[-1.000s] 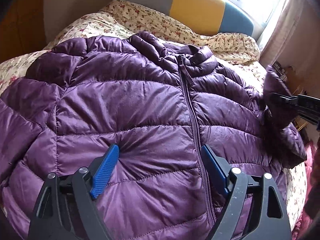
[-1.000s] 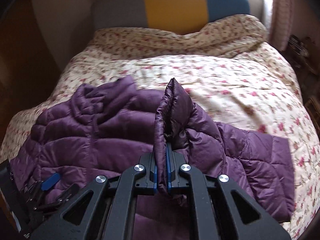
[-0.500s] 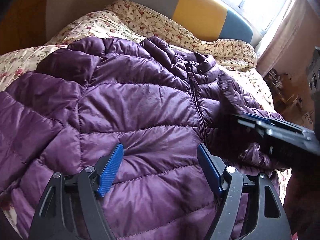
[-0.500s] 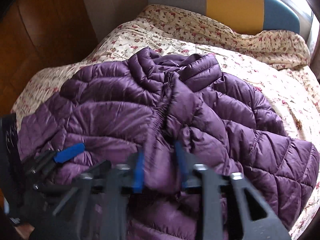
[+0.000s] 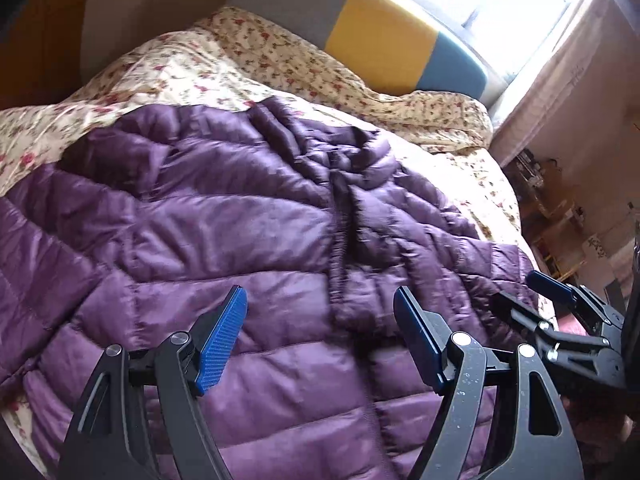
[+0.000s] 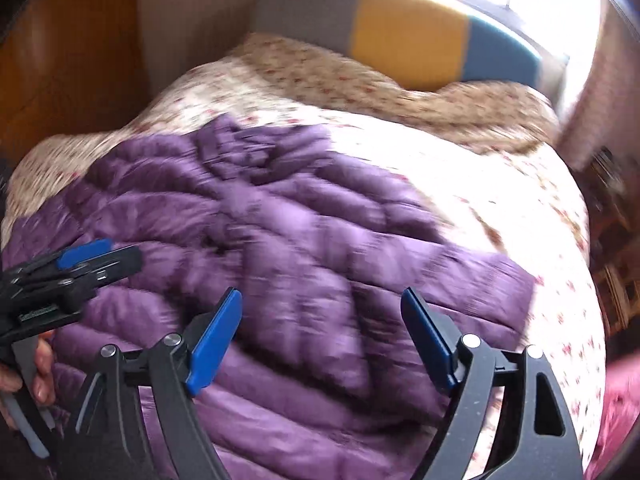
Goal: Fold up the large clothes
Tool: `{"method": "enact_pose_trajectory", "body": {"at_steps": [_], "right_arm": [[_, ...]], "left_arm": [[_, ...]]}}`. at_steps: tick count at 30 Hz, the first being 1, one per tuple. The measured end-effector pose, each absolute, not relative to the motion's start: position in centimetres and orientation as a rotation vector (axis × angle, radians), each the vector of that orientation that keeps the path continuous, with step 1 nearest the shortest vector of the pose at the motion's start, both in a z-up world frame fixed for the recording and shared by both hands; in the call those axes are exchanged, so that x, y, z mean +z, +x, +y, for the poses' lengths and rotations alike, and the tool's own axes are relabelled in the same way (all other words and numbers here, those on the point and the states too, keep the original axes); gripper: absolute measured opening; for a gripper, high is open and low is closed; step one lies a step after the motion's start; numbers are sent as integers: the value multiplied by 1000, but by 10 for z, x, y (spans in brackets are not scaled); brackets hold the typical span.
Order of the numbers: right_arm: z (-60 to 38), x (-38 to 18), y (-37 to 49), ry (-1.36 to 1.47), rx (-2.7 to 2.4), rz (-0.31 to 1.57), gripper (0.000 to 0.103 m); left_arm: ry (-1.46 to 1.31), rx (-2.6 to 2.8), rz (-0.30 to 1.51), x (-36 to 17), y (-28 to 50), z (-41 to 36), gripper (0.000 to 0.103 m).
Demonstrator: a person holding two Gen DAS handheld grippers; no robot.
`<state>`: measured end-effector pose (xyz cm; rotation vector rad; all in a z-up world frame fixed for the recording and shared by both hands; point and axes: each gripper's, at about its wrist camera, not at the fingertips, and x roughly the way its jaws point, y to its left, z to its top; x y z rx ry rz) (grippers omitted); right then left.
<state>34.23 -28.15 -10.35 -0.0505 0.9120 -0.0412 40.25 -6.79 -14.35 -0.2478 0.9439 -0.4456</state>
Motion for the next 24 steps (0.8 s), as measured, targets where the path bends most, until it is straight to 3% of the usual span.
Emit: {"method": "enact_pose_trajectory", "body": {"at_steps": [4, 7, 9, 12, 24], "right_arm": [[-329, -104, 337, 35, -173, 918, 81], [-359, -110, 334, 90, -247, 932, 81], [-372, -115, 334, 117, -272, 940, 81], [-385, -123, 335, 171, -292, 941, 81], [-335, -163, 374, 140, -185, 960, 83]], "left_arm": [[-245, -454, 1003, -153, 412, -91, 76], [-219, -452, 1050, -165, 418, -105, 63], [-203, -458, 1074, -172, 422, -114, 35], [-171, -438, 1038, -171, 419, -115, 7], [-204, -339, 951, -165, 402, -54, 3]]}}
